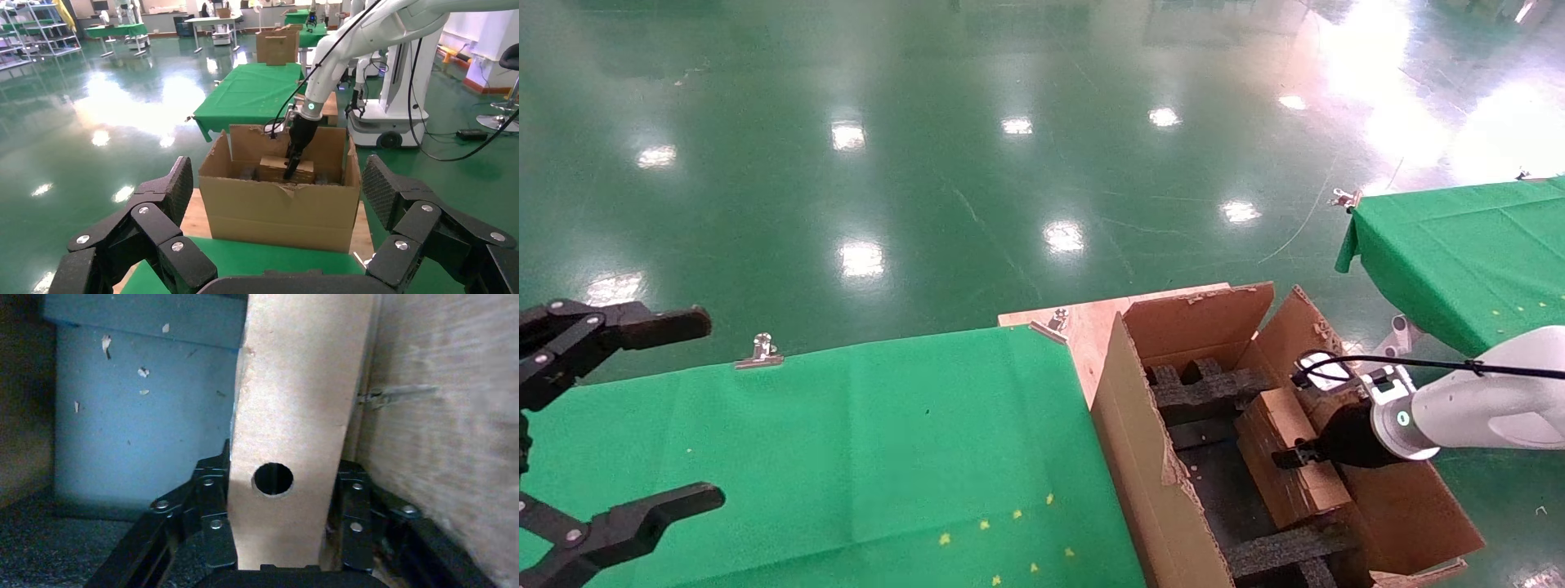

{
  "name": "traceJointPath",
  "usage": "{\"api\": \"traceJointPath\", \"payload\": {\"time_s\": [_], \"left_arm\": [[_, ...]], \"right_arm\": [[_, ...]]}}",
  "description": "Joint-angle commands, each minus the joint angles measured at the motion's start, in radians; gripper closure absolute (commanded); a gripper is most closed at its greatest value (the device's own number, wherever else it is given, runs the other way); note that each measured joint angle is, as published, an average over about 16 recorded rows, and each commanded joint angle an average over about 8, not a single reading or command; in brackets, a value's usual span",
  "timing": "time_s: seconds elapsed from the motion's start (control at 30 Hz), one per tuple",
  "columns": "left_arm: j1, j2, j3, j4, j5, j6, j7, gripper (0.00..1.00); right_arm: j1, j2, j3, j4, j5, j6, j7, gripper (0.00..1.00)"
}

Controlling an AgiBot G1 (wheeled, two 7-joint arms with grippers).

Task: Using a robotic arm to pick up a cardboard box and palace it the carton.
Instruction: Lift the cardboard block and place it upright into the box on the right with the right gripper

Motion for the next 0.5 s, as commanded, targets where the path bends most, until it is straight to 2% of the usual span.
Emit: {"api": "traceJointPath", "payload": {"time_s": [0.03,0.3,0.5], "left_arm": [[0.0,0.0,0.0,0.0,0.0,0.0,0.0,0.0],[0.0,0.0,0.0,0.0,0.0,0.0,0.0,0.0],[0.0,0.0,0.0,0.0,0.0,0.0,0.0,0.0]], "right_arm": [[0.006,0.004,0.0,0.006,-0.002,-0.001,0.001,0.0],[0.051,0.038,0.0,0.058,-0.015,0.015,0.014,0.0],[0.126,0.083,0.009,0.132,-0.029,0.04,0.024,0.0]]}}
